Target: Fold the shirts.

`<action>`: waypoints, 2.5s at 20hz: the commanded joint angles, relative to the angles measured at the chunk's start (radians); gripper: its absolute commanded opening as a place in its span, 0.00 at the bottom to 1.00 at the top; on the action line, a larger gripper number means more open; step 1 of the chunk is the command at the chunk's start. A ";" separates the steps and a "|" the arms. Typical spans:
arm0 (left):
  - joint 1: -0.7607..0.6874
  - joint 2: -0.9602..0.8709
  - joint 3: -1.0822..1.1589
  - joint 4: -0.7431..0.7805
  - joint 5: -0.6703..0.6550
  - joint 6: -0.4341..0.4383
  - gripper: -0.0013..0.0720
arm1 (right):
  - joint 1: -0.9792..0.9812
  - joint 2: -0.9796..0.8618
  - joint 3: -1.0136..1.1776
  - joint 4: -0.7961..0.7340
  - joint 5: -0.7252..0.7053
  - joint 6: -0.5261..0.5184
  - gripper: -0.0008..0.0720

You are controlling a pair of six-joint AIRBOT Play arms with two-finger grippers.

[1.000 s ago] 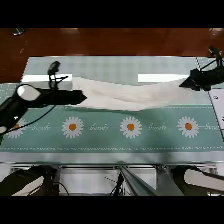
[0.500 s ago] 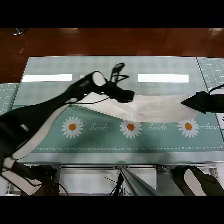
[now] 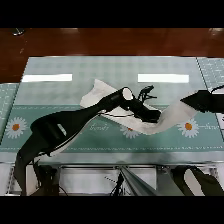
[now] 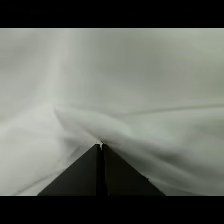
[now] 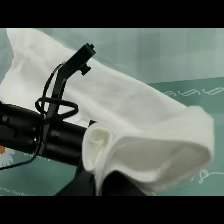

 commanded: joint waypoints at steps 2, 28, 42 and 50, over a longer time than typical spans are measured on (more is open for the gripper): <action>0.166 0.023 0.076 -0.057 -0.096 0.034 0.04 | 0.078 0.002 0.033 0.023 -0.007 0.023 0.07; 1.024 1.524 -1.022 0.312 -0.128 0.003 0.04 | 0.875 -1.146 0.888 0.065 -0.349 0.151 0.87; 1.024 1.489 -1.082 0.312 -0.061 0.040 0.04 | 0.375 -0.142 -0.196 -0.367 -0.419 0.463 0.86; 0.984 1.489 -1.082 0.311 -0.062 0.039 0.04 | 0.377 -0.468 -0.348 0.343 -0.551 -0.007 0.86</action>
